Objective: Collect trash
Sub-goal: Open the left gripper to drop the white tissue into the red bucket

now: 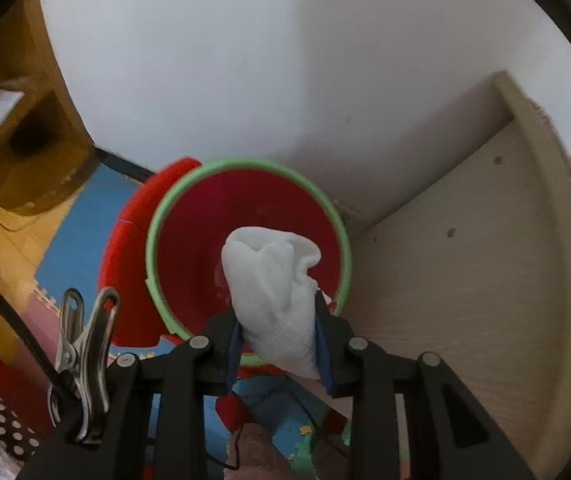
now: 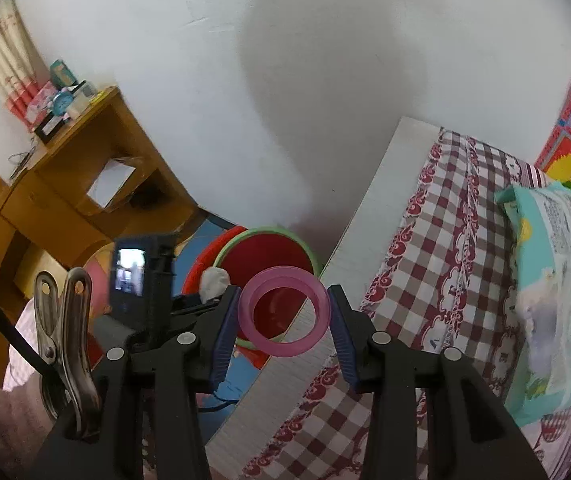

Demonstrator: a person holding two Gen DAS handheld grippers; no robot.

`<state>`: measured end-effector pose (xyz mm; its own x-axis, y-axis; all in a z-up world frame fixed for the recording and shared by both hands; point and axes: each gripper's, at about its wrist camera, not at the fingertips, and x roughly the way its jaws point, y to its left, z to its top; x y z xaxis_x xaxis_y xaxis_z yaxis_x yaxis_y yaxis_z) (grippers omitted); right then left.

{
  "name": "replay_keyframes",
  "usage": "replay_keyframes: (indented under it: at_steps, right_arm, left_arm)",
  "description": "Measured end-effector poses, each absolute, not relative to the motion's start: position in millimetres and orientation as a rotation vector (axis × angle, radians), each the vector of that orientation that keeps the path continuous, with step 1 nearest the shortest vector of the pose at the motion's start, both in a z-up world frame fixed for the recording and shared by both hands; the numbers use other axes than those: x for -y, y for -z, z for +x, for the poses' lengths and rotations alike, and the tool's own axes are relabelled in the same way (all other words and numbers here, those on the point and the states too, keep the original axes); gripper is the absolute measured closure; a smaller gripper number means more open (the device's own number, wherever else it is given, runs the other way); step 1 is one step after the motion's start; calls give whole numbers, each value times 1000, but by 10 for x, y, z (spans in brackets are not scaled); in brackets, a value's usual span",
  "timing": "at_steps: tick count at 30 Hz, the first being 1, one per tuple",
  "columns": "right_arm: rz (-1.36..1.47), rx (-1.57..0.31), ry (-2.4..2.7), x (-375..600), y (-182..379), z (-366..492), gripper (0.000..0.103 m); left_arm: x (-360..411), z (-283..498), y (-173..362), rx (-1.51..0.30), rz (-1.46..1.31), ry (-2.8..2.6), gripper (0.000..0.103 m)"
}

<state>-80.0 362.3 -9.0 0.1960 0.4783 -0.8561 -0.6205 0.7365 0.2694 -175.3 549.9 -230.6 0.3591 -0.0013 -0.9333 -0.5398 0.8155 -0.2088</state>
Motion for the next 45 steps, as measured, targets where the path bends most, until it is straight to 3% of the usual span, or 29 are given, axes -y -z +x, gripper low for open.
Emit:
replay_keyframes:
  at_steps: [11,16,20,45]
  right_arm:
    - [-169,-1148,-687,-3639,251,-834,59]
    - [-159,-1169,-668,-3626,308,-852,59]
    - [-162,-1169,-670,-3653,338,-872,59]
    - [-174,-1250,-839,-4855,712,-992,59]
  left_arm:
    - [-5674,-1516,3150,-1272,-521,-375,68]
    - [-5732,-1440,3252,-1307,-522,-390,54]
    - [-5743,-1411,3184,-1292,-506,-375,34]
    - [-6237,-2377,2210,-1165,-608,-522,33]
